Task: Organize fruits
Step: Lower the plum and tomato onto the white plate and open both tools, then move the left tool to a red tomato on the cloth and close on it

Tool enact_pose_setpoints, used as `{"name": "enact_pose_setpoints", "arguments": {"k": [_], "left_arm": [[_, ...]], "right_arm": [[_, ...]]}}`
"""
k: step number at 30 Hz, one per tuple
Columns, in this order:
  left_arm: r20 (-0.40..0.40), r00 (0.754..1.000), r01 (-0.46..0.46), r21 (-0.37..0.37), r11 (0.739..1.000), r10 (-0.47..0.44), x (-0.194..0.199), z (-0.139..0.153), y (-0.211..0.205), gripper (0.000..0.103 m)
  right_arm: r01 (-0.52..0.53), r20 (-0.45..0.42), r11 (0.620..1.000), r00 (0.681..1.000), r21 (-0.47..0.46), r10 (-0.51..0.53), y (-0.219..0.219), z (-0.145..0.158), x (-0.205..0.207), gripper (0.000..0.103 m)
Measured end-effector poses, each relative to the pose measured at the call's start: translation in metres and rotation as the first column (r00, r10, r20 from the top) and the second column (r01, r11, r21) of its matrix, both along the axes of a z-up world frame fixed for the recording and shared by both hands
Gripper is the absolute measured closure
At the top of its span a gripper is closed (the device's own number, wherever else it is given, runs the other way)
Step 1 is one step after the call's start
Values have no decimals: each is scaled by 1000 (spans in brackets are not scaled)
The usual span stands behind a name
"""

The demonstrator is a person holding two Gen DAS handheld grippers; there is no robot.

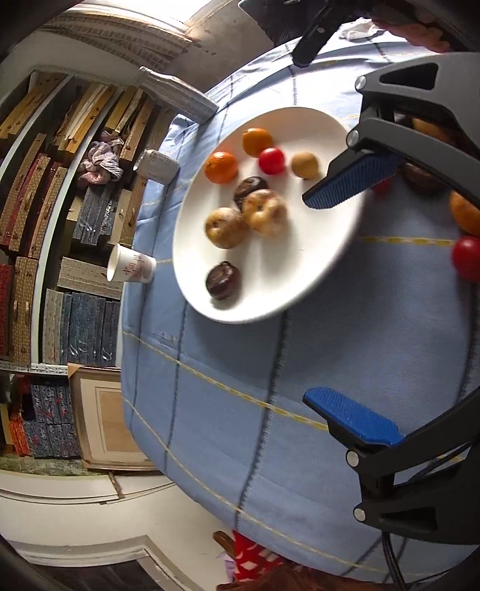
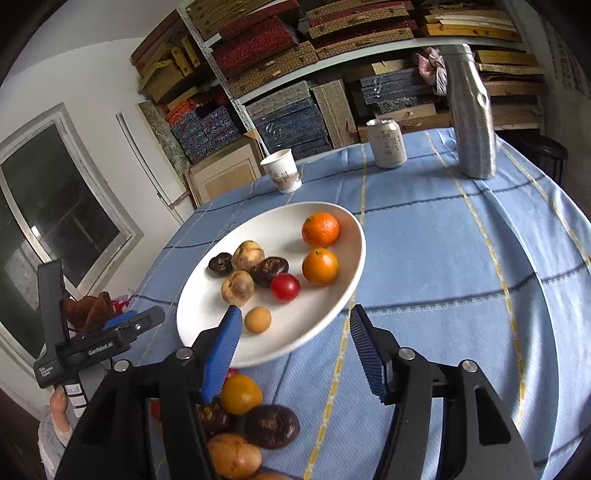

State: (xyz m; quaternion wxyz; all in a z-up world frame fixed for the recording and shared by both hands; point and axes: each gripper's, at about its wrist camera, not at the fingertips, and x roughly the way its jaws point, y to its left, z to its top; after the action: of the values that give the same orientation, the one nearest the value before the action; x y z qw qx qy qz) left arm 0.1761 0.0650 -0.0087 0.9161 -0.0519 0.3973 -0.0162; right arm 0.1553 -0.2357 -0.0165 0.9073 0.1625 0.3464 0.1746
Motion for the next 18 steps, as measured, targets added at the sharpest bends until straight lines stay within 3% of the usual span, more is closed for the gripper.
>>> {"name": "enact_pose_setpoints", "arguments": {"k": [2, 7, 10, 18], "left_arm": [[-23, 1000, -4, 13, 1000, 4, -15, -8, 2, 8], [-69, 998, 11, 72, 997, -6, -50, -26, -3, 7], [-76, 997, 8, 115, 993, 1, -64, -33, -4, 6], [-91, 996, -15, 18, 1000, 17, -77, -36, 15, 4]], "right_arm": [[12, -22, 1000, 1000, 24, -12, -7, -4, -7, 20], [42, -38, 995, 999, 92, -38, -26, -5, -25, 15], [72, -38, 990, 997, 124, -68, -37, -5, -34, 7], [107, -78, 981, 992, 162, -95, -48, -13, -35, 7]]}}
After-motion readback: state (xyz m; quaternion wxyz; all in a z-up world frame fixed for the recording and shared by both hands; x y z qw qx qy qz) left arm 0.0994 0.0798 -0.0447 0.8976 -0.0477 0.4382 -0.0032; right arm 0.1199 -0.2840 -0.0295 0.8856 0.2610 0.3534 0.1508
